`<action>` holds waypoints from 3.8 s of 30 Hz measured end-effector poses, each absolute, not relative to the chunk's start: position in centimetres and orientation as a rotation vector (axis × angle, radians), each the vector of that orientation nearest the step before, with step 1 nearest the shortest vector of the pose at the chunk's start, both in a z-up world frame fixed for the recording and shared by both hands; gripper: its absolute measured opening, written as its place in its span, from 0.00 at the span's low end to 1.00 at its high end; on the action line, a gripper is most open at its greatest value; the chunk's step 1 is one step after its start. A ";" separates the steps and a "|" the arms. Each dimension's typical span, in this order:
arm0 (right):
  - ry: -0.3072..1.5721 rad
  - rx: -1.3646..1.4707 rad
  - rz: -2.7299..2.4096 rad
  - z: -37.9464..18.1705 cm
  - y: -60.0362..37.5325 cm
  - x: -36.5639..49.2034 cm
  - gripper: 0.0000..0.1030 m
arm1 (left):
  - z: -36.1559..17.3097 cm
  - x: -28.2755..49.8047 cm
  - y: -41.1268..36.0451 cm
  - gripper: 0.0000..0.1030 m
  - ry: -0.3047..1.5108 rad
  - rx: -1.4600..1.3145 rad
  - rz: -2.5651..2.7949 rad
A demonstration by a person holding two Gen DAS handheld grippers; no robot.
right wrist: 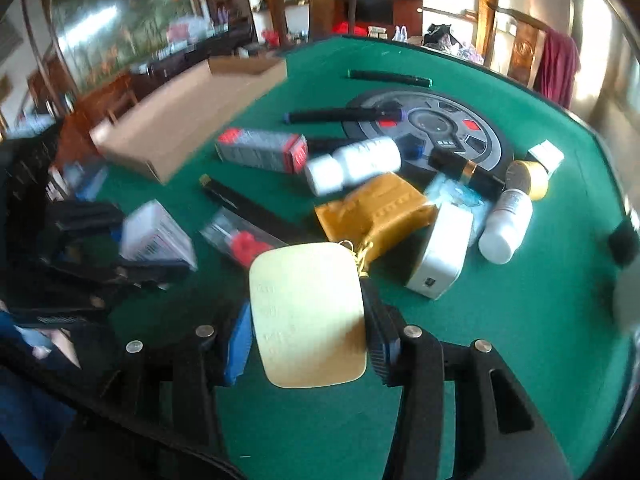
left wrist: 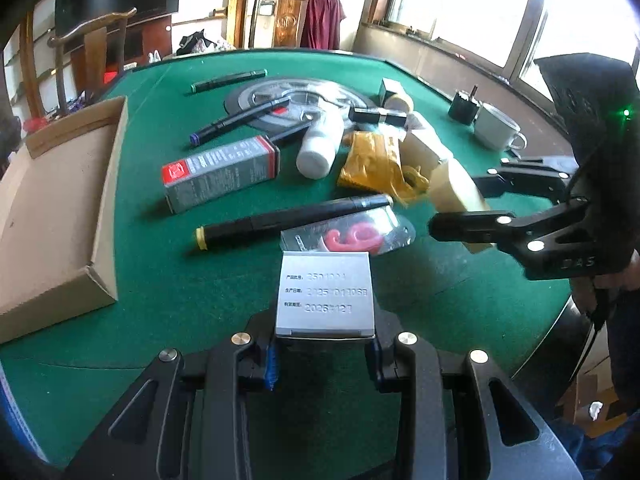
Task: Organize objects
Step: 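Carry both items into the cardboard tray and open both grippers, then move both grippers back over the pile of items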
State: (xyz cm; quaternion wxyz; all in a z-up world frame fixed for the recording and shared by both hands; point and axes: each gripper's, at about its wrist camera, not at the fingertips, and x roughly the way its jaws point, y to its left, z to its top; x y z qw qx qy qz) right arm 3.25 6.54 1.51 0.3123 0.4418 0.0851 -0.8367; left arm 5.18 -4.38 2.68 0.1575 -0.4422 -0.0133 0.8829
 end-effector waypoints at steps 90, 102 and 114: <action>-0.064 1.360 -2.406 3.9 -10.7 -27.1 0.47 | 6.8 -9.0 -27.9 0.57 -0.533 -1.241 2.786; 0.039 1.479 -2.488 0.0 -8.1 -31.4 0.47 | 8.1 -7.9 -22.6 0.57 -0.358 -1.216 2.707; 0.226 1.574 -2.341 -0.5 -5.8 -22.5 0.48 | 7.8 -7.2 -20.0 0.57 -0.294 -1.253 2.648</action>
